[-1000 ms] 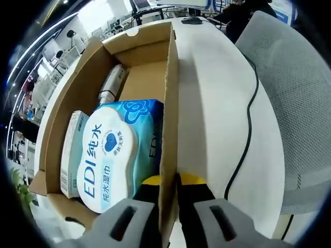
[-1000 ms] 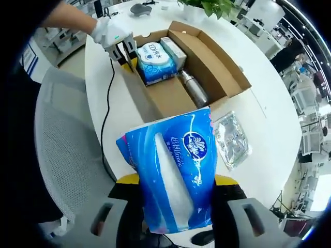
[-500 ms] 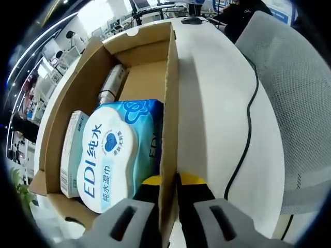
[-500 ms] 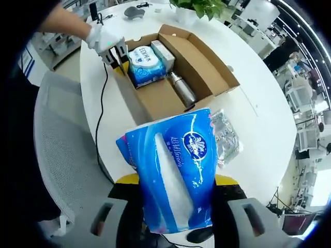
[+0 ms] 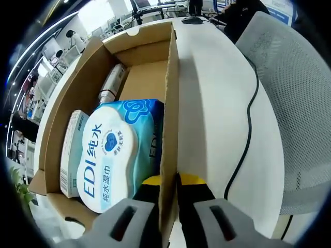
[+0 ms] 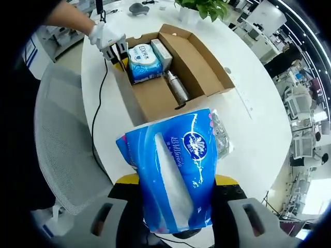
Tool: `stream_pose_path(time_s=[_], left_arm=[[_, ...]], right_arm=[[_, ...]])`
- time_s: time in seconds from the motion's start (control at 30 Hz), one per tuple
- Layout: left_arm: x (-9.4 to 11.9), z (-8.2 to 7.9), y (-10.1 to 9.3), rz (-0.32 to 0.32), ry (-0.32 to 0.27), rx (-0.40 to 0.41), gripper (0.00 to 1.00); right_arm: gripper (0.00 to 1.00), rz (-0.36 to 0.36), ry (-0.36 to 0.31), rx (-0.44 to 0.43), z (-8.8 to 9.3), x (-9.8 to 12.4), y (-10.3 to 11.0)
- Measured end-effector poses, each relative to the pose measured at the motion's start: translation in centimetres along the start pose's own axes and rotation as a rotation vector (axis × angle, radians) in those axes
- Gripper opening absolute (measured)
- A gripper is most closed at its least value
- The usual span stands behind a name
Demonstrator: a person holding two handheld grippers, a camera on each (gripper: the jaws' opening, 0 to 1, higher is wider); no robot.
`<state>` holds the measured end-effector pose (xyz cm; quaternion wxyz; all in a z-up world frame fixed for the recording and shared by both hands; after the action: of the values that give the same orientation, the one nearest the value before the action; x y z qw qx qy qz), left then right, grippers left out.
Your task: Operate the shoe box by opening the lid, removing the specified soft item, and placing it in the target area until the item is outside and the box remains undamaged.
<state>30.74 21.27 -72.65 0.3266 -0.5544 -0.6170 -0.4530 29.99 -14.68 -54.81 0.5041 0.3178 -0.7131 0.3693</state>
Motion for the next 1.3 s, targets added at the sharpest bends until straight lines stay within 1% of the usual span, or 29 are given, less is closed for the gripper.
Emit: stream_pose_path(time_s=[0.23, 0.37, 0.43, 0.9, 0.93, 1.0, 1.17, 1.3], left_arm=[[0.0, 0.0, 0.0, 0.0, 0.0, 0.001, 0.03], [-0.1, -0.1, 0.0, 0.001, 0.001, 0.002, 0.03], [-0.1, -0.1, -0.1, -0.001, 0.001, 0.002, 0.03], [0.0, -0.1, -0.1, -0.001, 0.001, 0.003, 0.03], [0.0, -0.1, -0.1, -0.001, 0.001, 0.003, 0.03], [0.0, 0.0, -0.1, -0.001, 0.0, 0.003, 0.03], [0.0, 0.0, -0.1, -0.001, 0.001, 0.006, 0.03], [0.0, 0.0, -0.1, -0.002, 0.001, 0.005, 0.03]], right_arm=[[0.48, 0.003, 0.008, 0.012, 0.7, 0.1, -0.8], [0.48, 0.001, 0.004, 0.008, 1.1, -0.1, -1.4], [0.48, 0.009, 0.008, 0.022, 1.2, -0.3, -1.6], [0.48, -0.001, -0.001, 0.084, 0.1, -1.0, -2.5], [0.48, -0.009, -0.008, 0.103, -0.1, -1.0, -2.5], [0.48, -0.02, -0.012, 0.115, -0.3, -1.1, -2.3], [0.48, -0.031, -0.007, 0.135, -0.5, -1.7, -2.4], [0.48, -0.029, 0.001, 0.15, -0.5, -2.2, -3.0]])
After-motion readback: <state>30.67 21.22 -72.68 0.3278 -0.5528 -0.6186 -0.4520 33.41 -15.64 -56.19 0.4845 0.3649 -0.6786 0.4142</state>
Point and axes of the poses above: the point that each gripper's makers call its tool centre point, and the gripper's own axes: x roughly backward along the fingers, y roughly to its left, z roughly out of its underside, the point moved 10 cm from there along x, roughly backward along the fingers, and after that the axes turned 8 degrees about -x, right-handed, at the moved point
